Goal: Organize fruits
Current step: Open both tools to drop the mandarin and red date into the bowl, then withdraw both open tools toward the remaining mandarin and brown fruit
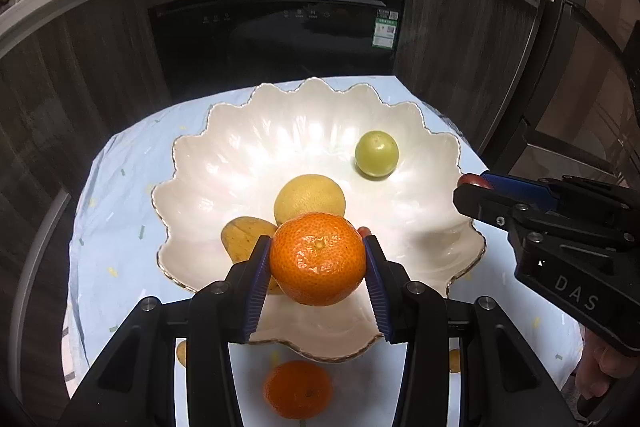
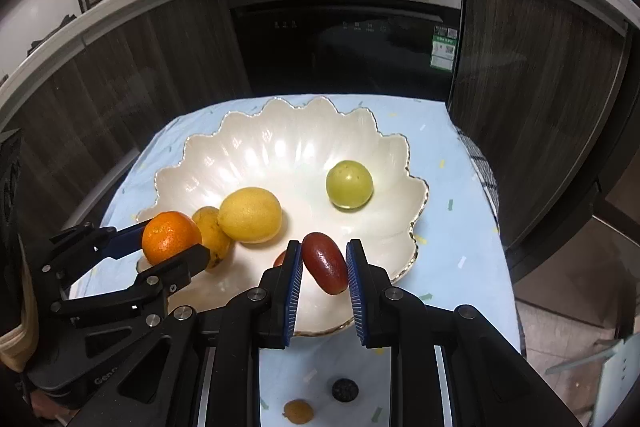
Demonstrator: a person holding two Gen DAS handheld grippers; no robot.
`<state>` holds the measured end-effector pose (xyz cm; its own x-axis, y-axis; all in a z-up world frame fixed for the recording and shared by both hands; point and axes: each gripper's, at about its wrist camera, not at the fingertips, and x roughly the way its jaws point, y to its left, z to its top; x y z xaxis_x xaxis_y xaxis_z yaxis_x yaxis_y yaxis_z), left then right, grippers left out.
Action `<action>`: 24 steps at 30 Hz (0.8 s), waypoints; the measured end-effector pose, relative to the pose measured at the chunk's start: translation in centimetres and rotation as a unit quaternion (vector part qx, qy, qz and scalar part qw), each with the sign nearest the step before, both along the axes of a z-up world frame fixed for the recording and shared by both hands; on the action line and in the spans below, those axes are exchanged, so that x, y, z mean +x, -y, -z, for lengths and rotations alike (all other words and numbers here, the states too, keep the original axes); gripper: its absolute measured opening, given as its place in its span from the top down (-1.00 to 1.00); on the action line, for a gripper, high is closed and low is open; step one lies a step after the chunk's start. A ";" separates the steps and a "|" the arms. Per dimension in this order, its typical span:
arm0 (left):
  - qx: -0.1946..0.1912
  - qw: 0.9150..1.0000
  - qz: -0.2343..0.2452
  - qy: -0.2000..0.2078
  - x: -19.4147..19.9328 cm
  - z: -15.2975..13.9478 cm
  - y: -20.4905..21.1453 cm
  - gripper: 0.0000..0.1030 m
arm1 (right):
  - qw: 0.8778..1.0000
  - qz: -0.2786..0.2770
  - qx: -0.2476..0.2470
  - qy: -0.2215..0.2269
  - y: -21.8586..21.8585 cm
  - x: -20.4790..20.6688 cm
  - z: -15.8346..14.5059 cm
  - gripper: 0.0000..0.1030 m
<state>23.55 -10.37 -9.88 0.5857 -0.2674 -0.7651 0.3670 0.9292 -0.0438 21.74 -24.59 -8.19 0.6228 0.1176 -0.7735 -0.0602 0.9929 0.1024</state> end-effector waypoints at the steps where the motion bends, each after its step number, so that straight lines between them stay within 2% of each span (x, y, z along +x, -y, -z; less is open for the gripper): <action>1: 0.001 1.000 0.001 -0.002 0.0 0.1 0.0 0.13 | 1.000 0.000 0.000 -0.002 0.0 0.0 0.1 0.54; 5: 0.007 1.000 0.000 -0.005 0.0 0.4 0.2 0.10 | 1.000 0.006 -0.009 -0.005 -0.1 0.1 0.3 0.47; 6: 0.008 1.000 -0.001 -0.002 0.0 0.3 0.2 0.00 | 1.000 0.008 -0.011 -0.005 -0.1 0.2 0.3 0.40; 8: 0.009 1.000 -0.005 0.007 -0.2 0.0 0.0 -0.17 | 1.000 0.015 -0.012 -0.001 0.1 0.1 0.2 0.10; 13: 0.015 1.000 -0.009 0.021 -0.4 -0.8 -0.2 -0.24 | 1.000 0.024 -0.015 0.008 0.3 -0.2 -0.4 -0.05; 15: 0.017 0.999 -0.011 0.027 -0.5 -1.1 -0.3 -0.31 | 0.999 0.030 -0.016 0.013 0.4 -0.4 -0.8 -0.19; 17: 0.022 0.999 -0.013 0.037 -0.7 -1.5 -0.4 -0.42 | 0.999 0.035 -0.020 0.022 0.5 -0.7 -1.3 -0.44; 24: 0.025 0.998 -0.021 0.049 -1.5 -2.4 -0.7 -0.48 | 0.997 0.047 -0.032 0.043 0.4 -1.5 -2.9 -0.49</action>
